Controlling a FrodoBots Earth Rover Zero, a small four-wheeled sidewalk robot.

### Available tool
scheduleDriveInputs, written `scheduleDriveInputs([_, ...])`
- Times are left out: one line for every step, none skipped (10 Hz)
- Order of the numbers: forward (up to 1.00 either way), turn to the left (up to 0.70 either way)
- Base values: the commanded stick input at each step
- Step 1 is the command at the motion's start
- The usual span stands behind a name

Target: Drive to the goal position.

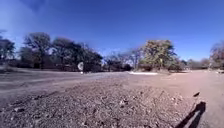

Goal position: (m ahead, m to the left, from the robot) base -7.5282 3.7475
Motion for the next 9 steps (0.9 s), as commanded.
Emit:
scheduleDriveInputs([0.00, 0.70])
scheduleDriveInputs([0.00, 0.70])
scheduleDriveInputs([0.00, 0.70])
scheduleDriveInputs([0.00, 0.70])
scheduleDriveInputs([0.00, 0.70])
scheduleDriveInputs([0.00, 0.70])
scheduleDriveInputs([0.00, 0.70])
scheduleDriveInputs([0.00, 0.70])
scheduleDriveInputs([0.00, 0.70])
